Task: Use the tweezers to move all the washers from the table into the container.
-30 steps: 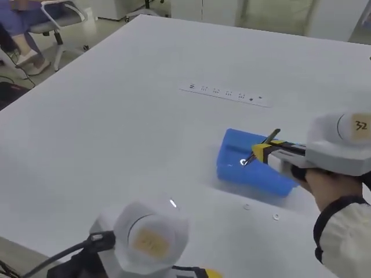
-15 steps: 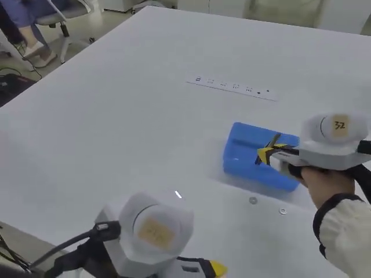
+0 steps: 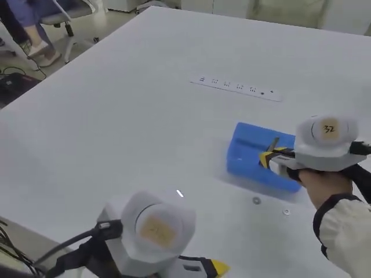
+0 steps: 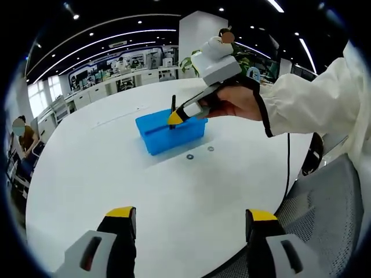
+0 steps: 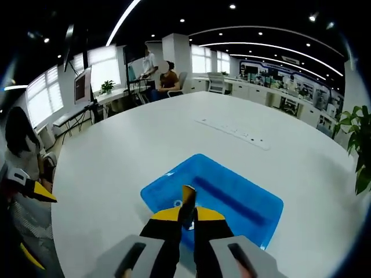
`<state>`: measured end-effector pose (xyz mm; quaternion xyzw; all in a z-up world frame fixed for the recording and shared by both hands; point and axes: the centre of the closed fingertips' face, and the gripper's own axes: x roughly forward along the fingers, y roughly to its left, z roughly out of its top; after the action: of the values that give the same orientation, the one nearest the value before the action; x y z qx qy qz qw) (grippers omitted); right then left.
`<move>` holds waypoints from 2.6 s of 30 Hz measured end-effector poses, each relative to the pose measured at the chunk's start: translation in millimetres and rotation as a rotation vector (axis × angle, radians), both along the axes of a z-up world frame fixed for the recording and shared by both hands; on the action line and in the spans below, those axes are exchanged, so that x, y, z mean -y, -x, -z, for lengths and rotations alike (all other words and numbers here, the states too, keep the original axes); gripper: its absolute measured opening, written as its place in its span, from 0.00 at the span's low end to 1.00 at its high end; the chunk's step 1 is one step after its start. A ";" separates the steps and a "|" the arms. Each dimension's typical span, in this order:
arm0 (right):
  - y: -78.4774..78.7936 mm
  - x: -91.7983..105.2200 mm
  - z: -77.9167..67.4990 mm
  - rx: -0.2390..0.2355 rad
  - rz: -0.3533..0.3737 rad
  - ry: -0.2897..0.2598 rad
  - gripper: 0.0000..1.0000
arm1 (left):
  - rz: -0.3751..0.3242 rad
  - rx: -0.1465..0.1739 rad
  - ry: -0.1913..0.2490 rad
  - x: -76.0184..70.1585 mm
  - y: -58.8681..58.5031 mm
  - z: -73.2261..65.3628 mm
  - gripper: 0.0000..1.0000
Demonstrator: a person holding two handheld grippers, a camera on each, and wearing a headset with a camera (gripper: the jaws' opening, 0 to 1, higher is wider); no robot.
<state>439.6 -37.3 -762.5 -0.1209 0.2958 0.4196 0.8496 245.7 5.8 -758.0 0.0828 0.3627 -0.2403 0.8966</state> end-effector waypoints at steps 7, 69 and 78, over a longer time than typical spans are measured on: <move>-1.4 7.8 -16.1 -0.009 0.051 -0.067 0.04 | 0.002 0.011 0.003 -0.1 -0.6 -4.2 0.79; 49.1 21.2 11.4 -0.060 -0.011 -0.058 0.03 | 0.009 0.002 -0.015 1.5 7.0 -0.7 0.78; 48.0 21.1 11.4 -0.050 -0.010 -0.048 0.02 | 0.018 0.002 -0.013 4.3 6.7 -0.7 0.78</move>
<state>391.7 -58.5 -773.9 -0.0915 0.3064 0.4335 0.8425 239.1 1.4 -757.3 0.0920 0.3627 -0.2458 0.8942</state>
